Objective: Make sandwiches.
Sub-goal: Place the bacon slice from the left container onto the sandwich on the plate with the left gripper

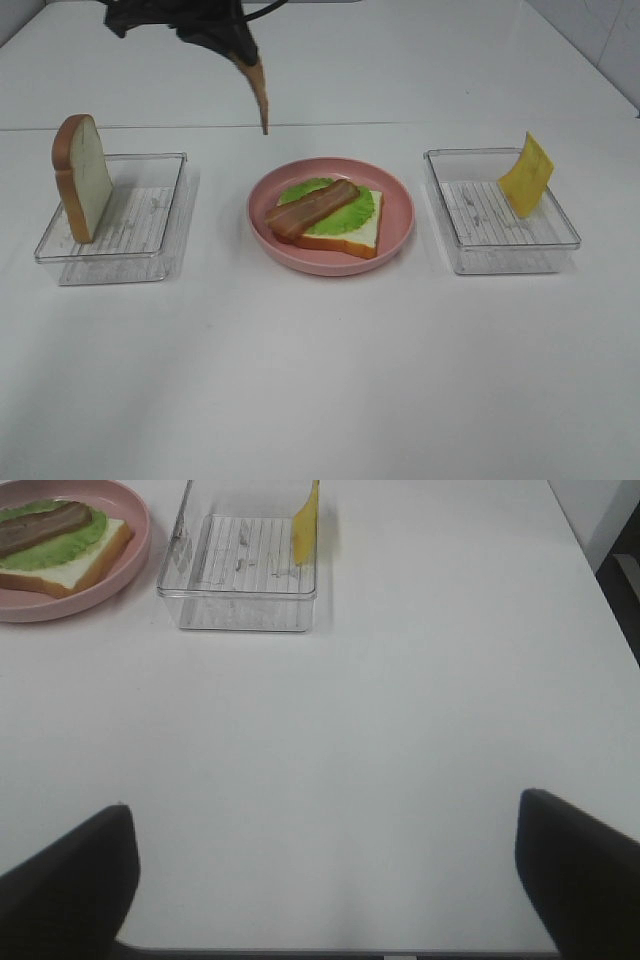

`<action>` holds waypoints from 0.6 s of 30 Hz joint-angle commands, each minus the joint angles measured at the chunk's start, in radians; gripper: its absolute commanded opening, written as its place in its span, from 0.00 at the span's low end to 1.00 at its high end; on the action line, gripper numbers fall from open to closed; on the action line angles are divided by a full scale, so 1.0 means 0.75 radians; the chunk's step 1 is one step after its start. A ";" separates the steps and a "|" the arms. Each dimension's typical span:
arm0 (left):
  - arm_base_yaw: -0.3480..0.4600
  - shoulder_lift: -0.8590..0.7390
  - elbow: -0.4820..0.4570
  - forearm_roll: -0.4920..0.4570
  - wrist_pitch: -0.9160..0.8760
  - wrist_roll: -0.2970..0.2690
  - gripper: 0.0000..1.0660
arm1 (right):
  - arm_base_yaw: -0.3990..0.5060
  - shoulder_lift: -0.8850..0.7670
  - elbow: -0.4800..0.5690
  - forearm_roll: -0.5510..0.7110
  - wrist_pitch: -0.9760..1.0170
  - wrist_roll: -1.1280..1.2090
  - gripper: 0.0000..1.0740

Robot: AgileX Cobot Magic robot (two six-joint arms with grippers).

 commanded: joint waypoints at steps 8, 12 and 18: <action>-0.059 0.219 -0.005 -0.659 -0.223 0.391 0.00 | -0.004 -0.043 0.005 -0.001 0.000 -0.009 0.92; -0.059 0.363 -0.005 -0.949 -0.217 0.603 0.00 | -0.004 -0.043 0.005 -0.001 0.000 -0.009 0.92; -0.048 0.499 -0.048 -0.980 -0.208 0.644 0.00 | -0.004 -0.043 0.005 -0.001 0.000 -0.009 0.92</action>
